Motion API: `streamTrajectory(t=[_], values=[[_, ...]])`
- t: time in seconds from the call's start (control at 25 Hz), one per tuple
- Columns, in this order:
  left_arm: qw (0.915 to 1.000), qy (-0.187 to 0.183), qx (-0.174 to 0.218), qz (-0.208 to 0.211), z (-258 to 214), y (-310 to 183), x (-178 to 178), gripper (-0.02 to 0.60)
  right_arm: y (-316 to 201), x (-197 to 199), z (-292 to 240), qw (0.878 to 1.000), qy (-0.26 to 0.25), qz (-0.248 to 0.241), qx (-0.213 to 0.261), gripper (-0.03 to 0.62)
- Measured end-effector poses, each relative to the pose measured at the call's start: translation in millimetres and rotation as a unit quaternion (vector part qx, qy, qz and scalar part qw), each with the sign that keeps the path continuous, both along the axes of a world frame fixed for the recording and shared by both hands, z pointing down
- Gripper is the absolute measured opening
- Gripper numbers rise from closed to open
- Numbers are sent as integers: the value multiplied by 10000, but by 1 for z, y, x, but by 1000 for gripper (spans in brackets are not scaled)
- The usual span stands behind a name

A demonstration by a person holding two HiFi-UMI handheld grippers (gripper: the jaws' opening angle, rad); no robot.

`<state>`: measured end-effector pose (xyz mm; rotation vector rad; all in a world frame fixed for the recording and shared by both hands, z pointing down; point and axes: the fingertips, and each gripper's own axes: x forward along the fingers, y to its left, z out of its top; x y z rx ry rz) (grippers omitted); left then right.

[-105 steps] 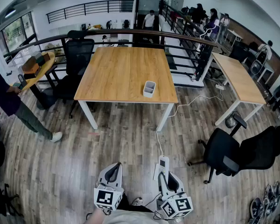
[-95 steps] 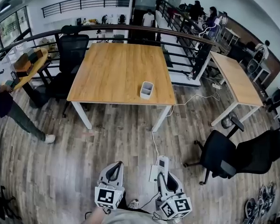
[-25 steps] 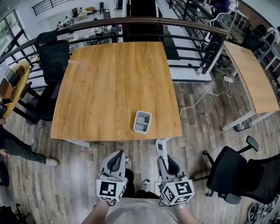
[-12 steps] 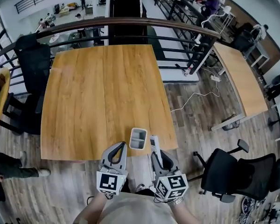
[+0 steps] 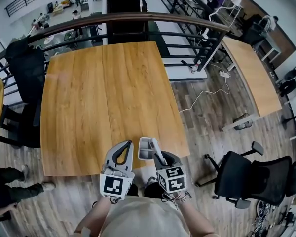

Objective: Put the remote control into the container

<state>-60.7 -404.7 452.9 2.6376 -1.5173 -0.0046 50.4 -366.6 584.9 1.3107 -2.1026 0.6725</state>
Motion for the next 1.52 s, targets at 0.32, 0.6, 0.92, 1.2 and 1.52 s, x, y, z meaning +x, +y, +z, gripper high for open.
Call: streamTrajectory(t=[0.32, 0.6, 0.92, 1.2, 1.52], values=[[9994, -35, -74, -339, 0, -3, 9, 3, -9, -1, 66, 9790, 905, -1432, -1131, 118], [9982, -172, -105, -565, 1, 0, 16, 3, -26, 7, 107, 9554, 1389, -1922, -1758, 119], [9955, -181, -210, -907, 6, -7, 0, 3, -31, 8, 132, 9365, 1635, -2175, -2213, 120], [9948, -180, -236, -975, 13, -10, -3, 3, -42, 4, 143, 9369, 1715, -2181, -2125, 120], [9952, -151, -220, -938, 12, -16, 0, 3, -69, -3, 108, 9674, 1283, -1679, -1394, 120]])
